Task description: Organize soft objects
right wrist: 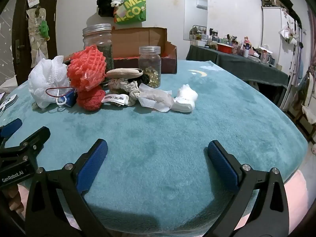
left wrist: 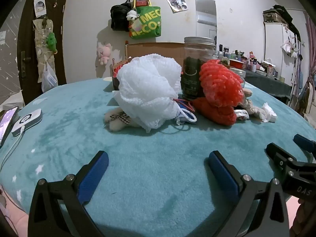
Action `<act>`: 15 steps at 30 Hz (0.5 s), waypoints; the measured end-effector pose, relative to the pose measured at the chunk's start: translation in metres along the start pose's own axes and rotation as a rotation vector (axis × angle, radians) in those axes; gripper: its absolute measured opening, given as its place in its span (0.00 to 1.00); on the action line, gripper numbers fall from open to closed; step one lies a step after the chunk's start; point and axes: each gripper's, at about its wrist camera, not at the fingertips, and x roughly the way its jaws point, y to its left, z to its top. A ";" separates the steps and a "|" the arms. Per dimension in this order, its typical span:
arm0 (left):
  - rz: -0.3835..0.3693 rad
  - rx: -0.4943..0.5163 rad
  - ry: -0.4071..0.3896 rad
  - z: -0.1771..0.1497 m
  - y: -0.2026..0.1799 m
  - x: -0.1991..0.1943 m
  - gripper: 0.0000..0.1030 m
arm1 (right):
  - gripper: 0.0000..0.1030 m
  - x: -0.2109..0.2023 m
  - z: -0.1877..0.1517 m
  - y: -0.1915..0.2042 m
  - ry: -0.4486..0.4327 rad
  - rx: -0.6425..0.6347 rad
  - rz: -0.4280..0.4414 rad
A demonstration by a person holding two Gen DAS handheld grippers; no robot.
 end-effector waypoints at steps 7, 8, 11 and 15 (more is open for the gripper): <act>-0.004 0.000 0.000 0.001 -0.001 0.001 1.00 | 1.00 0.000 0.001 0.001 0.005 0.003 0.002; -0.001 -0.003 -0.003 0.000 0.000 0.000 1.00 | 1.00 0.000 0.001 0.001 0.005 0.003 0.002; -0.002 -0.004 0.001 0.000 0.000 0.000 1.00 | 1.00 0.000 0.001 0.001 0.005 0.003 0.002; -0.002 -0.003 -0.003 0.000 0.000 0.000 1.00 | 1.00 0.000 0.001 0.001 0.005 0.003 0.002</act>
